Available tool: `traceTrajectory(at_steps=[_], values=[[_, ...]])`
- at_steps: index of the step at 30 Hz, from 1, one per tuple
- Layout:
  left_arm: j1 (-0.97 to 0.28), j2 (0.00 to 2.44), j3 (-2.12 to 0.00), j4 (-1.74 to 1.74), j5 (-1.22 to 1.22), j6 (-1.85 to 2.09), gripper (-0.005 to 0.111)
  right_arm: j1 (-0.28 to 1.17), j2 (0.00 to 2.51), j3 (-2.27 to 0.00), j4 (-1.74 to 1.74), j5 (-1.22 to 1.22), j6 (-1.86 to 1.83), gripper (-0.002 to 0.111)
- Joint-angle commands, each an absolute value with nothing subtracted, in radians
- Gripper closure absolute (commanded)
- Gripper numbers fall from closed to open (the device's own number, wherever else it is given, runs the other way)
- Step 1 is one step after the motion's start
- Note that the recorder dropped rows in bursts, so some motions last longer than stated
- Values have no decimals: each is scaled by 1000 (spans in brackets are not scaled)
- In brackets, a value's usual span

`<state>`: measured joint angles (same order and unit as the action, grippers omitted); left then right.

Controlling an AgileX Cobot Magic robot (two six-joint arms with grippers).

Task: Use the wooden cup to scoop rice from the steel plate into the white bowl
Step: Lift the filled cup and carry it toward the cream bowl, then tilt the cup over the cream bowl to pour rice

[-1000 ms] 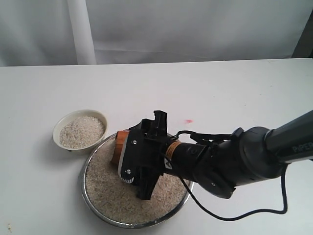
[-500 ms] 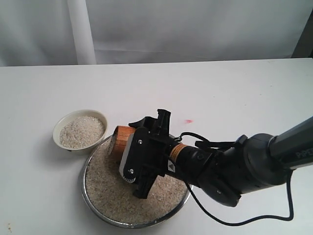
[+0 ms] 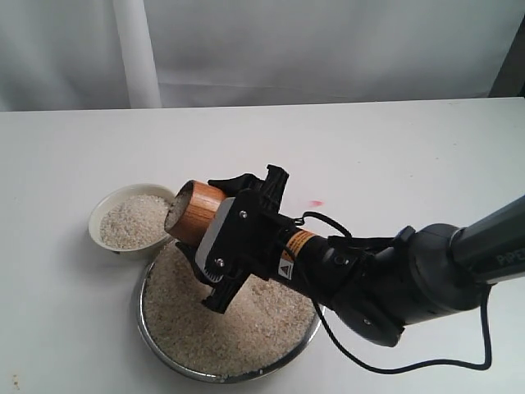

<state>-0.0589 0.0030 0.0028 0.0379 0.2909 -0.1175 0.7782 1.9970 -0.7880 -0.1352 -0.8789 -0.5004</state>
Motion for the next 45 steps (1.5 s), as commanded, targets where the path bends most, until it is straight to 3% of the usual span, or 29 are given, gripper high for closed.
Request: traceTrajectory(at_steps=[1, 6, 16, 29, 45], values=[[-63, 0, 0, 33, 285, -123, 107, 778, 1993, -788, -131, -926, -487, 108], [-63, 0, 0, 33, 285, -123, 107, 778, 1993, -830, -124, -892, -487, 108], [-63, 0, 0, 33, 285, -121, 107, 778, 1993, -1157, -124, -402, -485, 108], [-63, 0, 0, 33, 285, -124, 107, 808, 2098, -1542, -184, 63, -519, 108], [-63, 0, 0, 33, 285, -120, 107, 852, 2241, -1741, -304, 283, -663, 108]])
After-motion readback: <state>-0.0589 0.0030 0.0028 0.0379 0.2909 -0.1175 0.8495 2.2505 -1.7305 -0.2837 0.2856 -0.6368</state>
